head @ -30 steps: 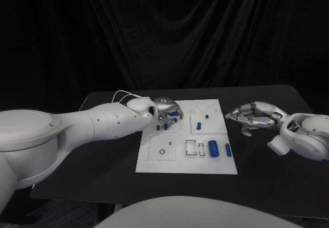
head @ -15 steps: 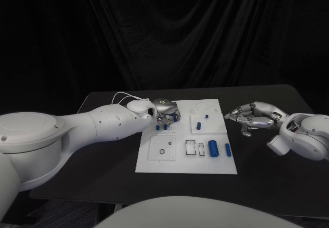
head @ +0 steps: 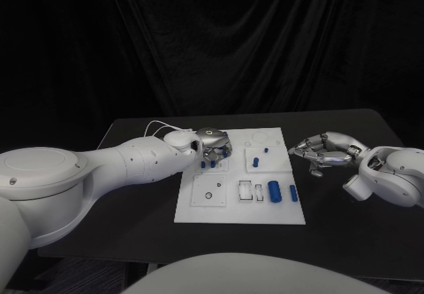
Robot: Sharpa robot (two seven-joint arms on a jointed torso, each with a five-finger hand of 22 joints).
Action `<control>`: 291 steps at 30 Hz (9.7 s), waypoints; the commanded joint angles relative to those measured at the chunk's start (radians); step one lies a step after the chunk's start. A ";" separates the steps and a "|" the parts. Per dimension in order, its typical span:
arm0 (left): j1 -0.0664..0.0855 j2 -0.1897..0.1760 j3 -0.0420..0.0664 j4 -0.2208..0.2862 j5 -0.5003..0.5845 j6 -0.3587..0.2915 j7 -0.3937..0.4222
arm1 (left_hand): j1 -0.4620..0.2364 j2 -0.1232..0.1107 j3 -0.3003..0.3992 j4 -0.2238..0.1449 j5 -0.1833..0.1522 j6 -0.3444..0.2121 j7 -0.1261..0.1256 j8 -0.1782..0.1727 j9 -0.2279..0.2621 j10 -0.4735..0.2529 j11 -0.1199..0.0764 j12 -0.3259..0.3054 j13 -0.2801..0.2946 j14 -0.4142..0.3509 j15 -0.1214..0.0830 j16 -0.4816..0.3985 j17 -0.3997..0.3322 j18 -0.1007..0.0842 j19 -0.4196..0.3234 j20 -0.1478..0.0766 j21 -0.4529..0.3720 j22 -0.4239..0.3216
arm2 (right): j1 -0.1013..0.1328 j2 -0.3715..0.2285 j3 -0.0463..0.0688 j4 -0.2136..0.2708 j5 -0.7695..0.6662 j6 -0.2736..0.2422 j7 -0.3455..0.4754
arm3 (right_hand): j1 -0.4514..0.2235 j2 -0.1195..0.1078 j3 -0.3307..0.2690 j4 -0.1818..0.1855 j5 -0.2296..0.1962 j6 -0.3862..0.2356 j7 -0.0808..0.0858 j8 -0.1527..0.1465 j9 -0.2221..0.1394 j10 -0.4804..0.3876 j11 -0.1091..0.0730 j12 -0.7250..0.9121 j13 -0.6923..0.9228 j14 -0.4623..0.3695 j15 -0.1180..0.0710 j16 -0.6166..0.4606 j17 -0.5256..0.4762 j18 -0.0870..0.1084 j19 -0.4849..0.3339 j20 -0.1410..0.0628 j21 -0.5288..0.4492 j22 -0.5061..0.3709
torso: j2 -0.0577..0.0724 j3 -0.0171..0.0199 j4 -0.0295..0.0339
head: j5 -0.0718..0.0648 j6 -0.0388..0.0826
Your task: Assemble the parts on the task board
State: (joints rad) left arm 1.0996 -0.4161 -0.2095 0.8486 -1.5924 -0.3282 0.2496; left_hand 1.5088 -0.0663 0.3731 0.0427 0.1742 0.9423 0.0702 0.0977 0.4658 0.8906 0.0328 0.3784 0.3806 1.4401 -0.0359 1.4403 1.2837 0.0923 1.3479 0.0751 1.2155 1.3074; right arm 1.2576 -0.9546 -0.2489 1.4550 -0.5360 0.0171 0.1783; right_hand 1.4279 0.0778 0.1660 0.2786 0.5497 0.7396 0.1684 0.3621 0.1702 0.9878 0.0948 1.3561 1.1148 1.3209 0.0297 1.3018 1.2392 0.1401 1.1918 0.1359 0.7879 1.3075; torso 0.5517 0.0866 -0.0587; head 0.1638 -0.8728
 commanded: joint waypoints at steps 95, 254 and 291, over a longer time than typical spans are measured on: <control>0.011 -0.141 -0.001 0.129 -0.005 0.002 -0.057 | -0.007 0.010 -0.021 0.004 -0.020 0.053 0.009 -0.001 -0.009 0.107 -0.004 -0.055 -0.052 -0.006 -0.012 -0.014 -0.036 -0.006 0.011 -0.011 -0.006 0.118 | -0.012 -0.003 0.001 -0.002 -0.008 0.033 -0.041 | -0.001 -0.001 0.002 0.010 -0.004 0.009 -0.003 0.015 0.000 -0.033 -0.002 -0.015 -0.022 -0.015 0.000 -0.008 -0.008 0.012 -0.012 0.001 -0.016 0.062 | -0.003 0.0013 0.0035 | 0.003 0.000; 0.027 -0.654 -0.002 0.755 1.539 0.300 0.653 | -0.178 0.323 -0.639 0.147 0.152 -0.822 -0.078 -0.078 -0.446 -0.890 -0.011 -0.378 -0.380 -1.440 0.076 -1.440 -1.284 -0.010 -1.348 -0.022 -1.215 -1.307 | -0.086 0.307 0.013 -0.308 -0.855 -0.300 -0.150 | -0.029 -0.153 0.287 -0.242 -0.158 0.007 0.028 -0.036 -0.060 -0.405 0.064 -0.717 -0.859 -0.072 0.044 -0.012 -0.334 -0.004 0.052 0.037 0.124 0.083 | 0.034 -0.0981 0.1057 | -0.104 0.000; 0.008 -0.634 -0.002 0.732 1.539 0.337 0.627 | -0.199 0.346 -0.643 0.172 0.147 -0.826 -0.065 -0.079 -0.447 -0.891 0.008 -0.378 -0.381 -1.440 0.110 -1.440 -1.284 -0.013 -1.348 0.008 -1.215 -1.307 | -0.105 0.332 0.019 -0.349 -0.855 -0.400 -0.109 | 0.041 -0.085 0.293 -0.334 -0.245 0.129 0.003 0.041 0.041 -0.208 0.018 -0.682 -0.886 -0.082 0.003 -0.044 -0.399 -0.004 0.047 -0.001 0.144 0.084 | 0.034 -0.0995 0.1062 | -0.107 0.000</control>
State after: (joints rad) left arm 1.1089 -1.0523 -0.2123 1.5807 -0.0575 -0.0107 0.6777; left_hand 1.3143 0.2768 -0.2712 0.2098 0.3203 0.1144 0.0002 0.0153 0.0181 0.0019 0.0343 0.0033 0.0011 0.0004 0.0647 0.0036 0.0010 0.0917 0.0010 0.0752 0.0033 0.0017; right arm 1.1562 -0.6227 -0.2301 1.1069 -1.3879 -0.3473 0.0546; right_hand 1.4694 -0.0181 0.4608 -0.0528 0.3089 0.8614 0.1720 0.4000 0.2109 0.7728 0.1145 0.6673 0.2268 1.2391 0.0365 1.2612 0.8377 0.1323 1.2366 0.1376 0.9265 1.3073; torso 0.5859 -0.0127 0.0468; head 0.0571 -0.8725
